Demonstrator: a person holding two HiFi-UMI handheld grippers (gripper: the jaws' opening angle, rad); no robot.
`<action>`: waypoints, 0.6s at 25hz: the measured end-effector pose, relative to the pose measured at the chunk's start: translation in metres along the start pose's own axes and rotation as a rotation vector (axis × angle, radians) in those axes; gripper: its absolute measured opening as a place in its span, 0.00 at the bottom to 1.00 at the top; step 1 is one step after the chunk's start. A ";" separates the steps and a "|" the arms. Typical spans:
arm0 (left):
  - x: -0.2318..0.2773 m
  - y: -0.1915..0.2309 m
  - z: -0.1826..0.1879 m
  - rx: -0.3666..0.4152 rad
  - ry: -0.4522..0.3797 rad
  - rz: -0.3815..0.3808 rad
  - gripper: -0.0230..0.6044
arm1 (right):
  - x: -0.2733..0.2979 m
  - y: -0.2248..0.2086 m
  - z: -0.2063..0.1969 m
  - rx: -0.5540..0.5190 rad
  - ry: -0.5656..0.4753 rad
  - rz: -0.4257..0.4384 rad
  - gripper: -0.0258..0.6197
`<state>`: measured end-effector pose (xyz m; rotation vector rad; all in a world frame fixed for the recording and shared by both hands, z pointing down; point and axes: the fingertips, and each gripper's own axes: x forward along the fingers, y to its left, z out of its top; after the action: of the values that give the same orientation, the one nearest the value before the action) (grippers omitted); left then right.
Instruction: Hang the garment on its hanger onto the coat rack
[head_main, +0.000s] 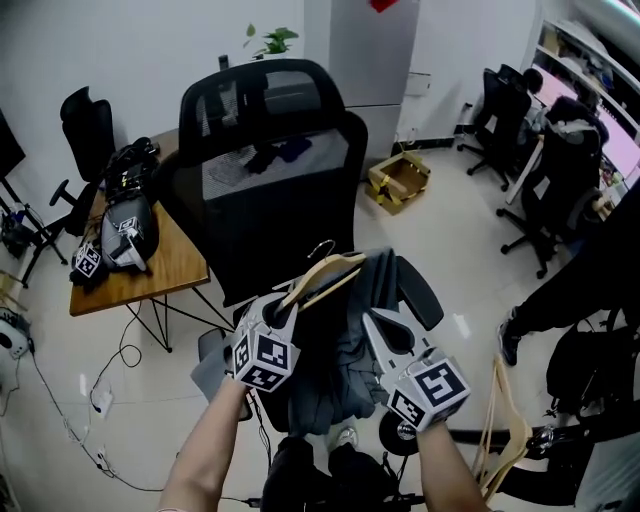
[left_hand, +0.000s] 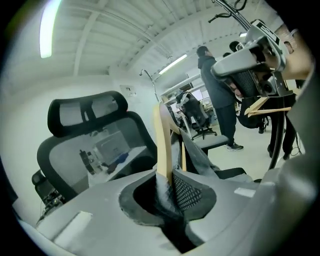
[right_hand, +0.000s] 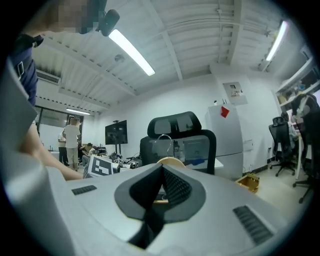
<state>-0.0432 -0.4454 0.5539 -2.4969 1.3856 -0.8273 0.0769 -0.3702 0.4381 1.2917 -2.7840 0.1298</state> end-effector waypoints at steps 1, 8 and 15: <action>-0.004 0.003 0.010 0.020 -0.010 0.005 0.14 | -0.002 0.001 0.008 -0.009 -0.013 0.001 0.04; -0.036 0.021 0.079 0.095 -0.072 0.027 0.14 | -0.027 0.000 0.061 -0.065 -0.114 -0.001 0.04; -0.082 0.045 0.173 0.145 -0.155 -0.013 0.14 | -0.060 0.004 0.095 -0.110 -0.176 -0.033 0.04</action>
<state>-0.0166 -0.4227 0.3605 -2.4056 1.2153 -0.6931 0.1093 -0.3320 0.3377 1.3842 -2.8633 -0.1442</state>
